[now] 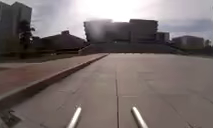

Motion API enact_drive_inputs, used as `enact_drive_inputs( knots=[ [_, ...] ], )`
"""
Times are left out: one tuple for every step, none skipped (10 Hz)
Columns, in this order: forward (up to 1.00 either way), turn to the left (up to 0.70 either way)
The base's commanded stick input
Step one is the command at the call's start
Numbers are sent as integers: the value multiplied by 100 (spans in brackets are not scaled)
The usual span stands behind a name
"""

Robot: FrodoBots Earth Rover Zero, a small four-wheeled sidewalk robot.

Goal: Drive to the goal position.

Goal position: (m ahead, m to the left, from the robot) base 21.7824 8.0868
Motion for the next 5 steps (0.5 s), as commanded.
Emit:
enact_drive_inputs(
  knots=[
    [100, -27],
    [100, -27],
    [100, -27],
    [100, -27],
    [100, -27]
  ],
)
